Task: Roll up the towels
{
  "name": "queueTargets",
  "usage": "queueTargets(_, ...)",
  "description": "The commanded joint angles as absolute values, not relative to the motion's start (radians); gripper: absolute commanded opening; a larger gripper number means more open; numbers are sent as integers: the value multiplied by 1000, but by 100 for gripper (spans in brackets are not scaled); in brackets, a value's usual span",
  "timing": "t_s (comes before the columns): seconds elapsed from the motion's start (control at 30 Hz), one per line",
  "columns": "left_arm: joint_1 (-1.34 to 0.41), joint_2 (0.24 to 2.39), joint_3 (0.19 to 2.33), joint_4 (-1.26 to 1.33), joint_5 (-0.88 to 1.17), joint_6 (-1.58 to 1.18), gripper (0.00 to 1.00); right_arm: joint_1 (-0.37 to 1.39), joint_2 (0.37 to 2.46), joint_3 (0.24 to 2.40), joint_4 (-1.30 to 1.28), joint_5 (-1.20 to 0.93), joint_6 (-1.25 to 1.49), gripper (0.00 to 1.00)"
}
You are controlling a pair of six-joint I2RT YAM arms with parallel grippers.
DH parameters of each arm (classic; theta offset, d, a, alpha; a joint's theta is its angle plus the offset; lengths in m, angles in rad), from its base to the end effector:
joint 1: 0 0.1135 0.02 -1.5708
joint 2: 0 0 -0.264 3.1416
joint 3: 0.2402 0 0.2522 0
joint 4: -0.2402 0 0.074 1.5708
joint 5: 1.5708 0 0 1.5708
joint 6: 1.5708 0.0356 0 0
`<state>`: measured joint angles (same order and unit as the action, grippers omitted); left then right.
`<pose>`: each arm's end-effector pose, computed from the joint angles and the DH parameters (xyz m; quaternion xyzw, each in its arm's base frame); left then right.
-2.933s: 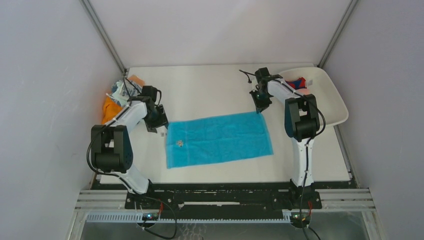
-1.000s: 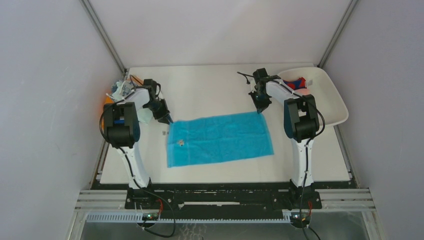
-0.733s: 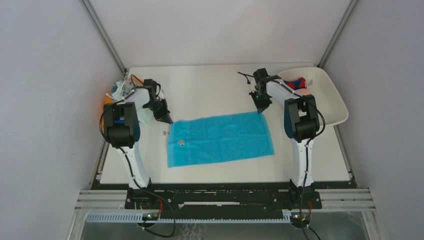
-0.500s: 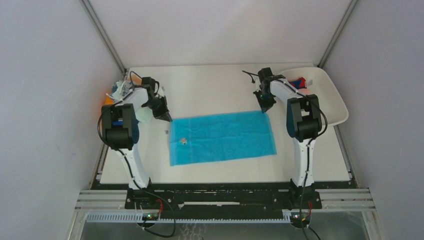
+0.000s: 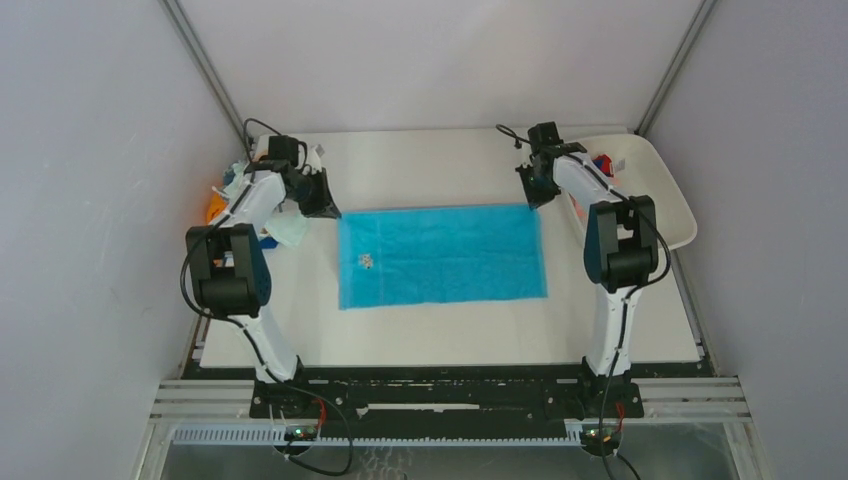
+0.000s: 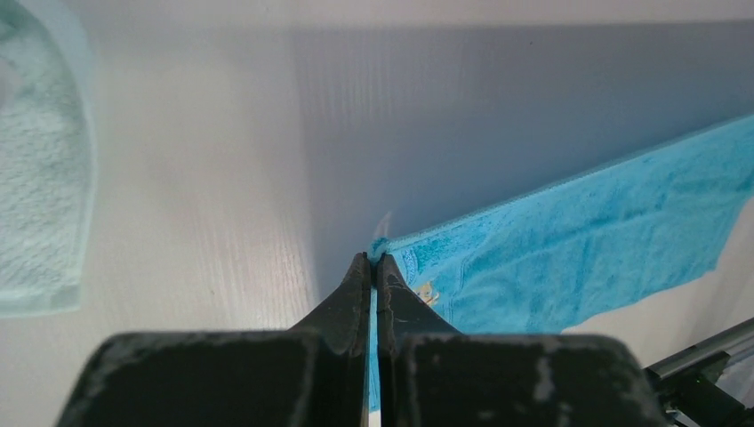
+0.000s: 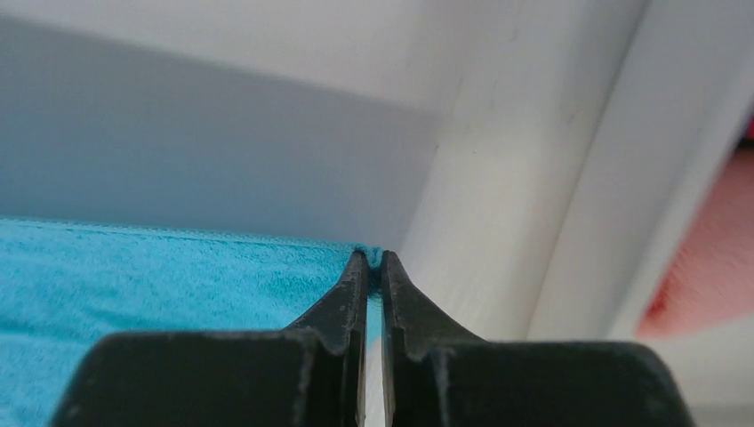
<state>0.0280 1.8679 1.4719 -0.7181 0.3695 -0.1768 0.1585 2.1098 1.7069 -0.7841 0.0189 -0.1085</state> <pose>0.3939 -0.0018 0.2306 -0.0565 0.9567 -0.1950 0.2086 0.4399 0.0696 0.1976 -0.1289 0.9731 -0.0045 0.1909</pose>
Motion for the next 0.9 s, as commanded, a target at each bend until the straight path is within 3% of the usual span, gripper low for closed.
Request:
queueTargets(0.0, 52, 1753, 1460, -681, 283, -133, 0, 134, 1954, 1656, -704, 89, -83, 0)
queueTargets(0.43, 52, 1569, 1269, -671, 235, -220, 0, 156, 1686, 1341, -530, 153, 66, 0)
queueTargets(0.87, 52, 1456, 1107, -675, 203, -250, 0, 235, 1575, 1179, -495, 297, 166, 0)
